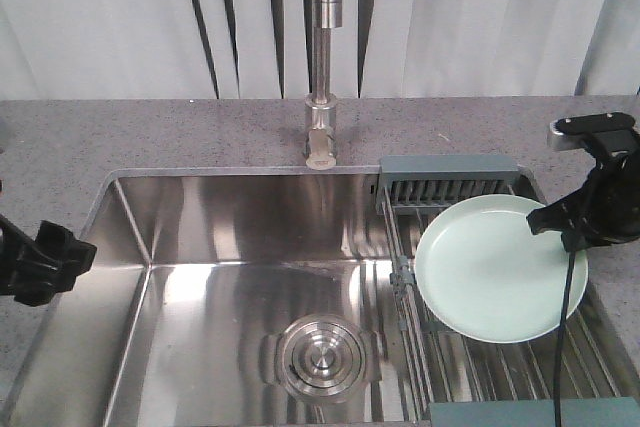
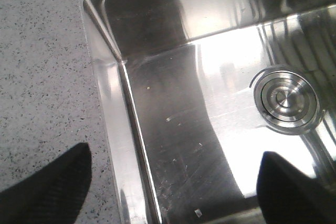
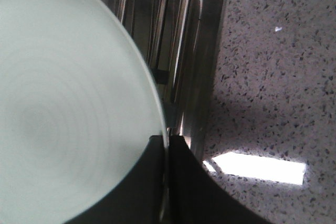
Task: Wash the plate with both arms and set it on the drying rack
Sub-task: 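Move the plate with the right gripper onto the wire drying rack, then open the right gripper and withdraw it from the plate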
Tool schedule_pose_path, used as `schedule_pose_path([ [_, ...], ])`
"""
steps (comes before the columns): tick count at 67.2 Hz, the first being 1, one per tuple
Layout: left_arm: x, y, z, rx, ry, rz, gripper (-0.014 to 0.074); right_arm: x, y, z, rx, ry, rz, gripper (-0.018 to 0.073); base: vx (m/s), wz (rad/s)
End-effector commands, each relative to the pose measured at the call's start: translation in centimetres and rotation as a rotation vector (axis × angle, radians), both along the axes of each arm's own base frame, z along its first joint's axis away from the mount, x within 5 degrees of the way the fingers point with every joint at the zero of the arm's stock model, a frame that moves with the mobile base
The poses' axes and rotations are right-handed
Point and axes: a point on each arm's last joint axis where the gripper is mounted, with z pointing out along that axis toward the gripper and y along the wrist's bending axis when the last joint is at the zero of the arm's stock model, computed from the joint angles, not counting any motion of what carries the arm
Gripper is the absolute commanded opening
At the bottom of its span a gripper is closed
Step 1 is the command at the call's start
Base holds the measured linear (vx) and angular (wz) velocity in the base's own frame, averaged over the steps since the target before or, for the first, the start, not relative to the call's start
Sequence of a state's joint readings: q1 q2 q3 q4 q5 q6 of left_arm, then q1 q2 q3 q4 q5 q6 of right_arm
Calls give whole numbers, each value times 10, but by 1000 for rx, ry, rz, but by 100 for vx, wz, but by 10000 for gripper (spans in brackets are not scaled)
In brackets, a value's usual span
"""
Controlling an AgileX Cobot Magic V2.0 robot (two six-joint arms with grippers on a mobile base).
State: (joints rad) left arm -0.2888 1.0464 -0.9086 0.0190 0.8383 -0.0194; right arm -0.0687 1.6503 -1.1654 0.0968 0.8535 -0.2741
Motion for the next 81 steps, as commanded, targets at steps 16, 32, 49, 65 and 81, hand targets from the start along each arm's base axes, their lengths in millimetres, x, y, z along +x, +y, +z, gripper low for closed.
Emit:
schedule_pose_path([
  [16,1,-1,15,-33,-86,1,590,10,-6,5,-39,-74,-12,90,0,0],
  [32,1,-1,15,-33,-86,1,590,11,-6,7,-32,-88,-29,292,0,0],
  [49,1,-1,15,-33,-86,1,590,-16,6,41,54,-190,-7,318,0,0],
  [65,1,-1,15,-33,-86,1,590,-66,14,57,92,-285,34,301,0,0],
  [81,1,-1,15,-33,-86,1,590,-114,19,69,94,-314,49,302,0,0],
])
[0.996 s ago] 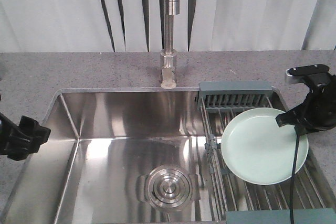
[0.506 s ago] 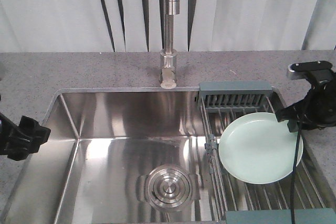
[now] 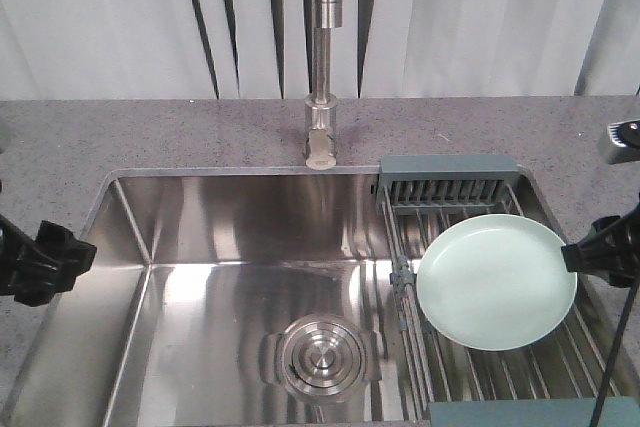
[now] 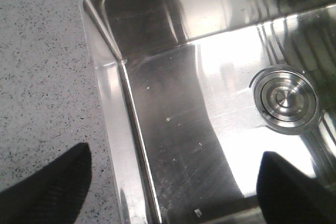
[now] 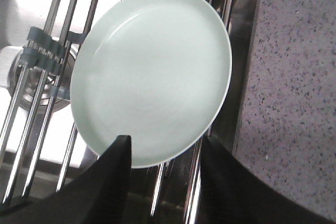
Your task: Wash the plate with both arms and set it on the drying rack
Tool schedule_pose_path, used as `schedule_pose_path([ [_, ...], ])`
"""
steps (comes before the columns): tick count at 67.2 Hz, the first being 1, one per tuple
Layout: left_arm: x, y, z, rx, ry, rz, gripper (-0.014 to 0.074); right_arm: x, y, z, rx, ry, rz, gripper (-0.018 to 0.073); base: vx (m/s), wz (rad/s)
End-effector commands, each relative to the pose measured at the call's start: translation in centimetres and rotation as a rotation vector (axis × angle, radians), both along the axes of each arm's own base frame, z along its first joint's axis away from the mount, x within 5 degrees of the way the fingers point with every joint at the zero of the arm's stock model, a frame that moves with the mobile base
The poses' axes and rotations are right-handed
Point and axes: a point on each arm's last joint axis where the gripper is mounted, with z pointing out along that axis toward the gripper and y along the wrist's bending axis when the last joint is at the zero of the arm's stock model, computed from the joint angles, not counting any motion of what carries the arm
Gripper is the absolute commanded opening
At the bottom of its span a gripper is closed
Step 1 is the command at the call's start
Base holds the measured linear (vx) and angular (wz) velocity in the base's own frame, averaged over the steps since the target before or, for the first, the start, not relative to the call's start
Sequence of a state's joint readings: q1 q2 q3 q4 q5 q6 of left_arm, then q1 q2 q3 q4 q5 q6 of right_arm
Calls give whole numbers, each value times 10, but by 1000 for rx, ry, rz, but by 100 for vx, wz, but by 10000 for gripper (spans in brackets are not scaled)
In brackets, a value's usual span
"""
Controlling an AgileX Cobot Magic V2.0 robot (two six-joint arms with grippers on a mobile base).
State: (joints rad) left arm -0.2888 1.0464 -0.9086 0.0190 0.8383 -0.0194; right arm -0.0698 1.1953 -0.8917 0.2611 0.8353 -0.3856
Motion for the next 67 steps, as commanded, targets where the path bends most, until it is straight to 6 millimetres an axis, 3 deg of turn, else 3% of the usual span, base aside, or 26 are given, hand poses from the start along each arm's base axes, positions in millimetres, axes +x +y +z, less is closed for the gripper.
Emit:
schedule_pose_path([
  [1,1,-1,15,-33,-86,1,590,-17,2,17,3,-98,-3,302,0,0],
  [17,1,-1,15,-33,-86,1,590,-62,19,22,-40,-114,33,302,0,0],
  [36,1,-1,15,-33,-86,1,590,-105,14,40,-54,-178,-20,302,0,0],
  [54,1,-1,15,-33,-86,1,590,-136,13,52,-14,-271,-21,302,0,0],
  [67,1,-1,15,-33,-86,1,590,-147,12,57,-8,-332,-22,302,0,0],
])
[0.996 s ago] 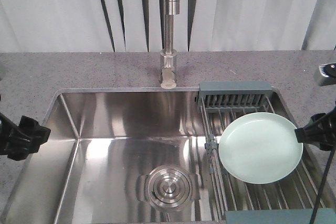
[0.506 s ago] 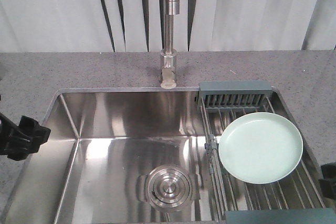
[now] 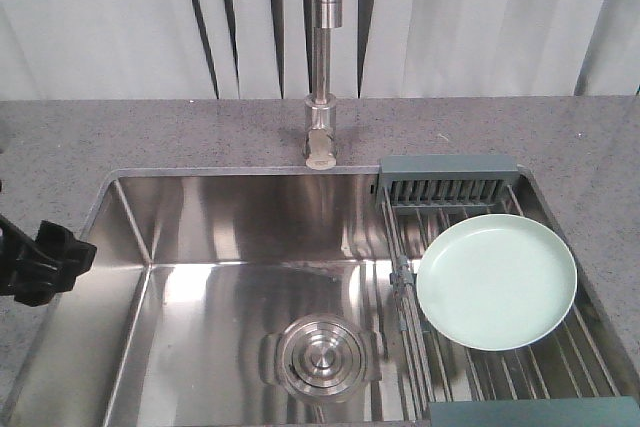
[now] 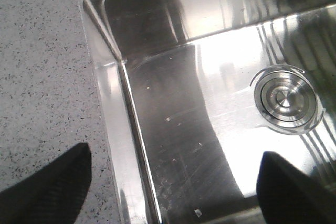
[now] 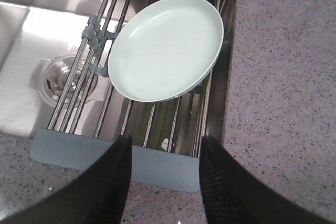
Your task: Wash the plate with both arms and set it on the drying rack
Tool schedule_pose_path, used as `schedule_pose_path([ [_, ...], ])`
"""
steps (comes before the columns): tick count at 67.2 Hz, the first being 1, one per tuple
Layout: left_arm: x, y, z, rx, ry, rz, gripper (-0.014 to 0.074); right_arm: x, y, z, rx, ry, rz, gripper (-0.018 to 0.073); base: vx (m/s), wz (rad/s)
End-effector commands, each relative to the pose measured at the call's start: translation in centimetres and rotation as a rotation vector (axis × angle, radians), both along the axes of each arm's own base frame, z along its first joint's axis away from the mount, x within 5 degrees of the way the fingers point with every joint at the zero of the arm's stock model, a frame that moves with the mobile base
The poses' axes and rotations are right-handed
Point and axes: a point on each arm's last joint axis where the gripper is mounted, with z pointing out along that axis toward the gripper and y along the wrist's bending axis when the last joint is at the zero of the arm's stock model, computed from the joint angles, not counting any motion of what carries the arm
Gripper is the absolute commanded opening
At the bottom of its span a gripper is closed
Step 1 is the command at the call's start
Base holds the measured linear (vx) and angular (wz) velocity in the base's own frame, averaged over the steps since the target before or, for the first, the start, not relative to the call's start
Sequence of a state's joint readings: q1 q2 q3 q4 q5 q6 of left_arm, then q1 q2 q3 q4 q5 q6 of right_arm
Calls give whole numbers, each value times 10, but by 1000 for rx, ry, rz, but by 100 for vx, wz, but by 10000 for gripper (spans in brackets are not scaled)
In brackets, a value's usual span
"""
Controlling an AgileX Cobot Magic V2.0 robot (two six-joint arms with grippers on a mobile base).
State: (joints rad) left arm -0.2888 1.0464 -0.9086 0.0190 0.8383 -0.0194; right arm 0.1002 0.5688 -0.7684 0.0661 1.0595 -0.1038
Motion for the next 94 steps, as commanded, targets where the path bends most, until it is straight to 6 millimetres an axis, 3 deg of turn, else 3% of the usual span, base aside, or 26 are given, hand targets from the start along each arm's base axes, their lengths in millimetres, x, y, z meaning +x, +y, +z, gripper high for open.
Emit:
schedule_pose_path([
  [1,1,-1,15,-33,-86,1,590,-1,0,12,10,-88,1,302,0,0],
  [57,9,-5,25,-93,-194,1,590,-2,0,12,7,-88,0,302,0,0],
  [74,30,-12,44,-55,-156,-26,590,-2,0,12,7,-88,0,302,0,0],
  [94,62,-29,48,-47,-130,-137,589,-2,0,12,7,-88,0,302,0,0],
])
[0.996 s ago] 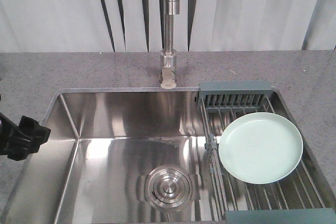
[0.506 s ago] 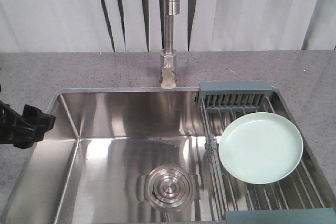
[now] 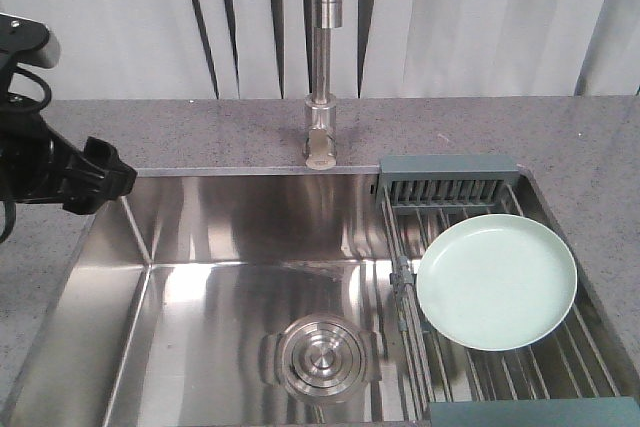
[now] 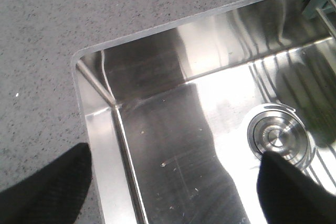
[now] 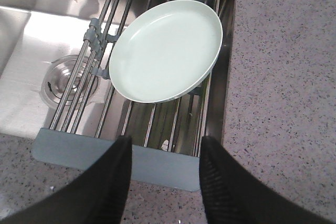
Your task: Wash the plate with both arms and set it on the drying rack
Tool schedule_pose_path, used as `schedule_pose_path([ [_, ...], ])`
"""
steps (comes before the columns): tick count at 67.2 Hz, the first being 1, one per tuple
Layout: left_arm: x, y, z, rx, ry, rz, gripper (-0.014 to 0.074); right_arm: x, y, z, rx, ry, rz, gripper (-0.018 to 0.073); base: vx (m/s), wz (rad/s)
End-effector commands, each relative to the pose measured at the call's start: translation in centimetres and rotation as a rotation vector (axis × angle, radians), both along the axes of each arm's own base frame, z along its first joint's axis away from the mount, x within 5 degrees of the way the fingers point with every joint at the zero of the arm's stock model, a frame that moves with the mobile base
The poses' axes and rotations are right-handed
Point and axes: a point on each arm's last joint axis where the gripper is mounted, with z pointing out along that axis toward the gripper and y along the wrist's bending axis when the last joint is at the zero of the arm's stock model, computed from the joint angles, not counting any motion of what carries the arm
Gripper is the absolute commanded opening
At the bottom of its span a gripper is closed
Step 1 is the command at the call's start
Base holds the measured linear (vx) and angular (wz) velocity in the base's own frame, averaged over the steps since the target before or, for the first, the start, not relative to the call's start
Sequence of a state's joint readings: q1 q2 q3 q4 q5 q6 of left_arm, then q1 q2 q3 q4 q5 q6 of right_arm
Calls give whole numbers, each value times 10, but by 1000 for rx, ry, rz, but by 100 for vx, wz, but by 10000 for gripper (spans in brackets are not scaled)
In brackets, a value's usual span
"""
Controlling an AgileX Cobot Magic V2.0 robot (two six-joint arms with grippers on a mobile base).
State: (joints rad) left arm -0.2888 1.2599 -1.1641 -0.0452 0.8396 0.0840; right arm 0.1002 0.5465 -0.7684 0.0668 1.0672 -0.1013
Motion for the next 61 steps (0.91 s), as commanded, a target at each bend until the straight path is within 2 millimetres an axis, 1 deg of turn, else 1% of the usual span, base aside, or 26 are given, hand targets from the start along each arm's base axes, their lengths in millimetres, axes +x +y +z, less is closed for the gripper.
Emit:
schedule_pose_path([
  [1,7,-9,17,-41,-86,-72,588,3,0,11,4,-74,1,302,0,0],
  [9,16,-20,15,-73,-101,-178,561,3,0,11,4,-74,1,302,0,0],
  [14,23,-28,11,-89,-110,-242,521,3,0,11,4,-74,1,302,0,0],
  [21,33,-36,2,-112,-114,-305,435,3,0,11,4,-74,1,302,0,0],
  [27,41,-43,-8,-136,-95,-348,325,3,0,11,4,-74,1,302,0,0],
  [35,52,-52,-23,-160,-82,-411,206,3,0,11,4,-74,1,302,0,0],
  [39,57,-56,-29,-183,-76,-439,167,3,0,11,4,-74,1,302,0,0],
  [43,61,-60,-36,-197,-75,-476,143,3,0,11,4,-74,1,302,0,0],
  [49,67,-67,-43,-227,-67,-532,135,3,0,11,4,-74,1,302,0,0],
  [61,84,-82,-47,-245,-95,-699,135,3,0,11,4,-74,1,302,0,0],
])
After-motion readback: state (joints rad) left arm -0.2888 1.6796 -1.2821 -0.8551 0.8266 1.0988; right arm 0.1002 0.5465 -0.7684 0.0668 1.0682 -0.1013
